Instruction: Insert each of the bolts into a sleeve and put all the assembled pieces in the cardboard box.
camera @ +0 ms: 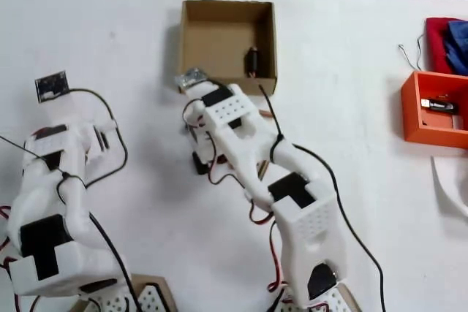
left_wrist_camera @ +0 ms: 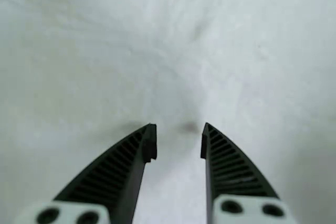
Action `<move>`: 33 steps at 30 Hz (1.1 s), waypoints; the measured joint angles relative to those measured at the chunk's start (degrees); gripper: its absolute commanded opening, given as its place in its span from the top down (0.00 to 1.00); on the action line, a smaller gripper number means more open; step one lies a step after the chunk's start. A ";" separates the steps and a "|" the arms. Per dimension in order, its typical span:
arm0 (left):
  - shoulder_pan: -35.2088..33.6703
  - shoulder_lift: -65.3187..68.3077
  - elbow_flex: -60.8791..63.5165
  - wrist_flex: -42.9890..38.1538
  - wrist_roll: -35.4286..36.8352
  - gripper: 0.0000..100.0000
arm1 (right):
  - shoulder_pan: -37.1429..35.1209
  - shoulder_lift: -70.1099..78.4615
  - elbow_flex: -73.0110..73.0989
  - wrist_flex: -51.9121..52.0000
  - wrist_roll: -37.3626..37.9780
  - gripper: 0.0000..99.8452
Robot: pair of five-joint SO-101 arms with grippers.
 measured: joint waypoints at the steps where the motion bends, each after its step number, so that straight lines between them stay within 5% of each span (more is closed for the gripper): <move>1: 0.00 0.00 0.00 0.00 0.00 0.84 | 0.00 0.00 0.00 0.00 0.00 0.87; 6: 0.00 0.00 0.00 0.00 0.00 0.84 | 0.00 0.00 0.00 0.00 0.00 0.99; 18: 0.00 0.00 0.00 0.00 0.00 0.84 | 0.79 -4.40 0.26 -0.09 1.14 0.98; 27: 1.05 0.00 -1.05 3.60 -0.62 0.84 | 7.30 -35.69 0.53 5.89 2.81 0.98; 33: 11.96 0.09 -9.49 17.41 -8.44 0.84 | 21.63 -56.88 7.56 6.59 2.81 0.98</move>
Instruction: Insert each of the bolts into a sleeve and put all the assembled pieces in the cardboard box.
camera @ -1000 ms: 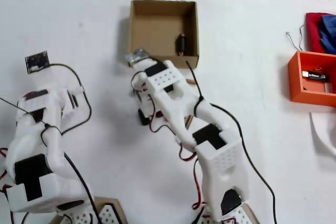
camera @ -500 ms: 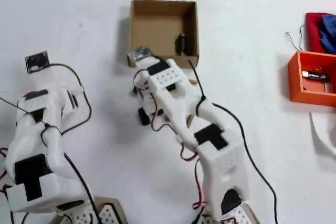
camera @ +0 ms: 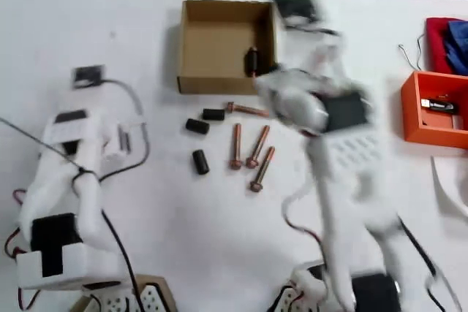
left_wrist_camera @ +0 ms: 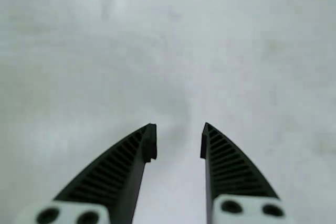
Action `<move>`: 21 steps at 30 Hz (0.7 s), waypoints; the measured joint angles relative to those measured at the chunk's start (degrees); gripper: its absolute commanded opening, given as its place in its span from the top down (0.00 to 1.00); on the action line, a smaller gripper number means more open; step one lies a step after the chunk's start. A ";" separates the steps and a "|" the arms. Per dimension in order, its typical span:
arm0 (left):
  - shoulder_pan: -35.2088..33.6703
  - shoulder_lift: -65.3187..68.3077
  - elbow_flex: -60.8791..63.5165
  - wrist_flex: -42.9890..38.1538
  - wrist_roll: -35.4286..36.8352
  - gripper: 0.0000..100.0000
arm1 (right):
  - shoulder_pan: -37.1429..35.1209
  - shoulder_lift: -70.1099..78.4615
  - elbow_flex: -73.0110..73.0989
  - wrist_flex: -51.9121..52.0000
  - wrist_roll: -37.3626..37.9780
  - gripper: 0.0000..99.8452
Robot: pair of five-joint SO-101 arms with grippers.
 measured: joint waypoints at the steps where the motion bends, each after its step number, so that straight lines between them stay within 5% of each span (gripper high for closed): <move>1: 2.37 0.00 -2.73 3.25 -0.97 0.84 | 3.08 -3.52 1.67 0.00 0.00 0.98; 6: 15.47 0.79 -18.73 17.76 -2.29 0.84 | 17.14 -17.93 15.74 -3.78 0.00 0.98; 13: 33.76 14.77 -35.25 26.73 -3.43 0.84 | 34.81 -25.85 35.78 -12.75 0.00 0.98; 21: 40.70 34.37 -50.64 28.66 -1.05 0.84 | 47.38 -26.46 42.02 -14.95 1.58 0.98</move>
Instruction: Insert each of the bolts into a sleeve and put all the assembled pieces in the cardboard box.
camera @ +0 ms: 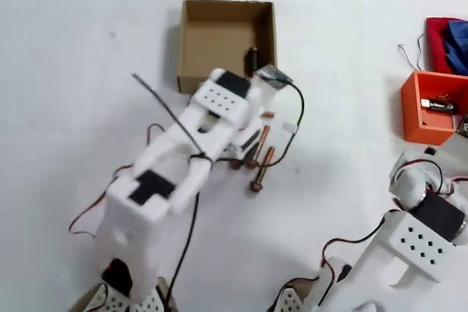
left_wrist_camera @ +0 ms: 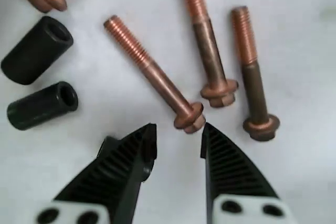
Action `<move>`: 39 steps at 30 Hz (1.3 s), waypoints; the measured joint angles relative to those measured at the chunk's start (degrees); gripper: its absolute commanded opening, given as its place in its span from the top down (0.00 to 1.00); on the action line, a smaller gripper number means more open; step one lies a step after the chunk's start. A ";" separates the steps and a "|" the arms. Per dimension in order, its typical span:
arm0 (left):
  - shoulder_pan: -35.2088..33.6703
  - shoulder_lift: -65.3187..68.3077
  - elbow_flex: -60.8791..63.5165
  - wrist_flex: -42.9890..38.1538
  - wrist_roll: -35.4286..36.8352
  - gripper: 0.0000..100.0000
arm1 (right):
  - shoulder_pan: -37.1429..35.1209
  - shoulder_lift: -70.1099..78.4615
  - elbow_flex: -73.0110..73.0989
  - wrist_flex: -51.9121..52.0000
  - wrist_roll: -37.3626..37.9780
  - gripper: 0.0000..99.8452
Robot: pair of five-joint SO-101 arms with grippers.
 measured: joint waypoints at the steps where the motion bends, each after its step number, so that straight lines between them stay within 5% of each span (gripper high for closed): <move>1: 0.00 1.85 -1.85 0.00 1.67 0.84 | 0.26 -0.09 0.00 0.00 0.35 0.98; 10: 0.00 12.66 -11.78 3.69 11.52 0.84 | 0.35 -0.09 0.00 -0.70 0.70 0.98; 16: -0.09 15.65 -14.42 4.75 12.04 0.99 | 0.35 -0.09 0.00 -1.05 0.70 0.98; 30: -0.79 11.08 -13.80 7.03 11.87 0.98 | 0.35 -0.09 0.00 -1.14 0.70 0.98; 39: -3.34 -4.84 -16.97 15.03 -13.45 0.98 | 0.18 -0.09 0.18 -1.14 0.70 0.98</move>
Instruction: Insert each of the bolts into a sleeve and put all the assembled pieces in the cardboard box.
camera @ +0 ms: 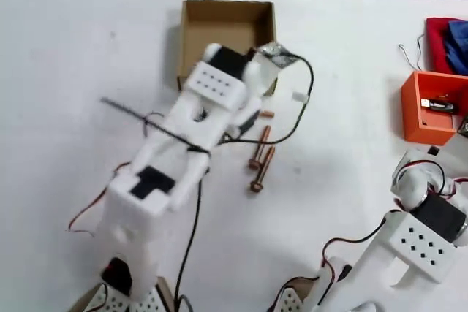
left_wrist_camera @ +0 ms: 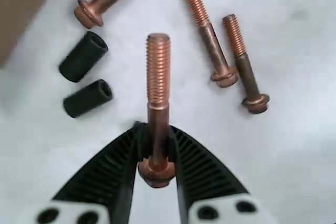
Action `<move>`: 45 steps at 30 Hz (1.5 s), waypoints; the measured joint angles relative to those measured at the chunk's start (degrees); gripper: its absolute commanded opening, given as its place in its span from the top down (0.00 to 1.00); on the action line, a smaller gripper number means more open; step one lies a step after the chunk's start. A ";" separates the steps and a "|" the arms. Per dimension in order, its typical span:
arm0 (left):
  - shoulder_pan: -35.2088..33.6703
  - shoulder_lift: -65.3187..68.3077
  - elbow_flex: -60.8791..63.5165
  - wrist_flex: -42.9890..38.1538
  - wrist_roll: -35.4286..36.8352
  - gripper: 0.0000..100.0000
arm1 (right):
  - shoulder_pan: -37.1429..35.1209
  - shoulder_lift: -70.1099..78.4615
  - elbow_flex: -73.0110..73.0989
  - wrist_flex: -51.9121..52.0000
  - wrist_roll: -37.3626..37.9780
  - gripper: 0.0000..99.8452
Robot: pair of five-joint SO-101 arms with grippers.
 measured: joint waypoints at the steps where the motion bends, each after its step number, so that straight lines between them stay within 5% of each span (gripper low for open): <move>1: -1.58 -2.29 0.53 0.09 -3.87 0.98 | -0.26 0.00 0.00 0.00 0.00 0.98; 14: -34.46 -17.67 33.67 -2.37 -57.14 0.97 | -6.42 -0.18 0.00 1.41 0.00 0.98; 22: -37.01 -16.62 45.36 -17.32 -56.09 0.97 | -14.42 -0.18 0.00 2.29 0.00 0.98; 31: -36.92 -6.24 47.74 -31.65 -54.77 0.97 | -15.03 -0.18 0.00 2.29 2.46 0.98; 39: -38.24 -2.55 43.25 -32.26 -54.51 0.81 | -15.03 -0.18 0.00 3.08 3.34 0.98; 45: -39.91 -2.02 38.07 -30.59 -54.42 0.85 | -15.03 -0.18 0.00 3.87 3.34 0.98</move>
